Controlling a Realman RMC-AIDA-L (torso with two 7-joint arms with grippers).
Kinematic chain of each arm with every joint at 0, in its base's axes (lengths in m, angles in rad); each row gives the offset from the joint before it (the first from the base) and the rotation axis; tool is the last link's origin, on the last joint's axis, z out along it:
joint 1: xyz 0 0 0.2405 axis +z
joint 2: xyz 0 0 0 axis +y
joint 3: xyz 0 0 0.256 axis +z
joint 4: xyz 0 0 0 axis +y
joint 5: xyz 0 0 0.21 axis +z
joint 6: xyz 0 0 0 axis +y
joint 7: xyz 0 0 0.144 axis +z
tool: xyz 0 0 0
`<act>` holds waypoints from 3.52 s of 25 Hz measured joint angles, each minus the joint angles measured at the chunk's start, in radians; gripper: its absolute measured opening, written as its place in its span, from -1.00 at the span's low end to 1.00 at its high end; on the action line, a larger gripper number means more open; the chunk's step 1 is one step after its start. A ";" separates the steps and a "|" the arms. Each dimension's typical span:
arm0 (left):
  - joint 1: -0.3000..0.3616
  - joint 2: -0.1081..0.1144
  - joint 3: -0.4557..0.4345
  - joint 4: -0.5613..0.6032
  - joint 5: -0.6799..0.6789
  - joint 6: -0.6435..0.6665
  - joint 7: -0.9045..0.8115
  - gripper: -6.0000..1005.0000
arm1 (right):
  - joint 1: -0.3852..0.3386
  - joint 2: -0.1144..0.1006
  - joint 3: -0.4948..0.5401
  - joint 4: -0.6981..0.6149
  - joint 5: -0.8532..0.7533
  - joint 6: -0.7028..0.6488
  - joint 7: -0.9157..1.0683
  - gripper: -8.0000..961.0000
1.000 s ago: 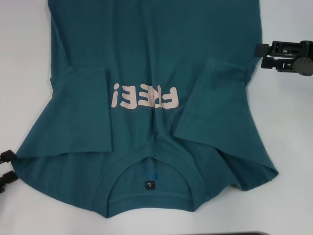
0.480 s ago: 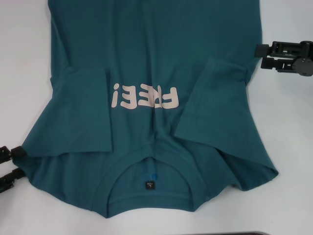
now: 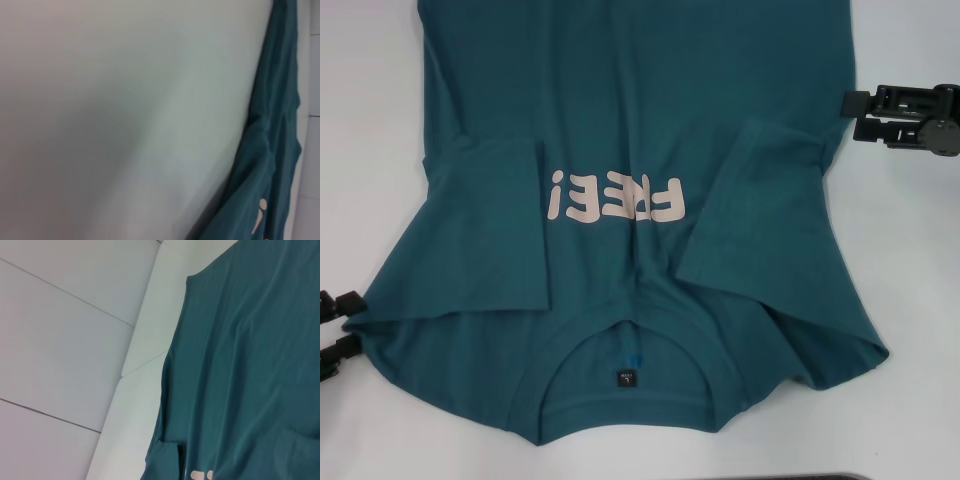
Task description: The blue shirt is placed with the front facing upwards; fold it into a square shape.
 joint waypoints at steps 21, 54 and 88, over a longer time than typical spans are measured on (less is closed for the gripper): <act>0.004 -0.017 0.006 -0.017 0.023 0.009 -0.007 0.21 | -0.003 -0.002 0.010 0.000 0.000 -0.002 0.003 0.65; -0.025 -0.057 0.028 -0.137 0.044 0.061 0.035 -0.22 | -0.006 -0.002 0.015 0.000 0.000 -0.006 0.006 0.65; -0.118 -0.040 0.041 -0.112 0.064 0.154 0.108 -0.99 | -0.043 -0.108 0.012 -0.011 -0.455 -0.316 0.012 0.64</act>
